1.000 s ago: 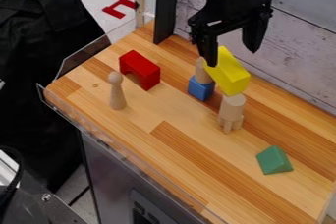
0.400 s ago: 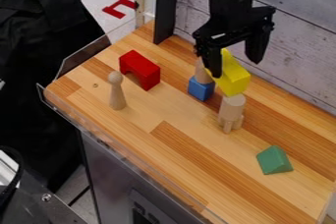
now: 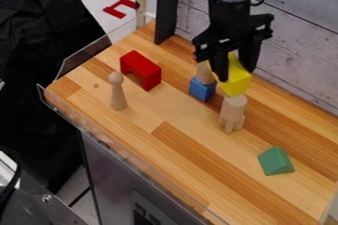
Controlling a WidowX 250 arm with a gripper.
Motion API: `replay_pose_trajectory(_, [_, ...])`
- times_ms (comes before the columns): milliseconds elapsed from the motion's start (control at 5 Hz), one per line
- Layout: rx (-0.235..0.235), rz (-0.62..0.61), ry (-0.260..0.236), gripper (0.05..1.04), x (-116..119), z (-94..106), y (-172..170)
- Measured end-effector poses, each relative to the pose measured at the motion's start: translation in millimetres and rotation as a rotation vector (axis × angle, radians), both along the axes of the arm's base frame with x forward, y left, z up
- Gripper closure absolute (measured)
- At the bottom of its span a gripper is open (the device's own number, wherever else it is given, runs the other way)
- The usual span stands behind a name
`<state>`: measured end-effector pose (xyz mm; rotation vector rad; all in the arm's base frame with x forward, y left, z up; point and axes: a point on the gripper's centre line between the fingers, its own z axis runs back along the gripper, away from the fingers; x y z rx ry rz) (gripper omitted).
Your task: Remove the yellow rectangular block off the tower and put it on top of the red arch
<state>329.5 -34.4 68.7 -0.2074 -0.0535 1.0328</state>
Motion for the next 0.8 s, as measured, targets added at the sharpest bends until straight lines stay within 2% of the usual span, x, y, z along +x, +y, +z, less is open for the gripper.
replay_pose_trajectory(200, [-0.026, -0.010, -0.005, 0.559, 0.8, 0.3, 0.9])
replay_pose_trajectory(400, [-0.082, -0.035, -0.024, 0.559, 1.1, 0.1, 2.9])
replay_pose_trajectory(600, [-0.077, -0.008, -0.038, 0.560, -8.4, 13.9, 15.5])
replay_pose_trajectory(800, [-0.044, 0.076, -0.065, 0.560, -17.5, 43.0, 39.7])
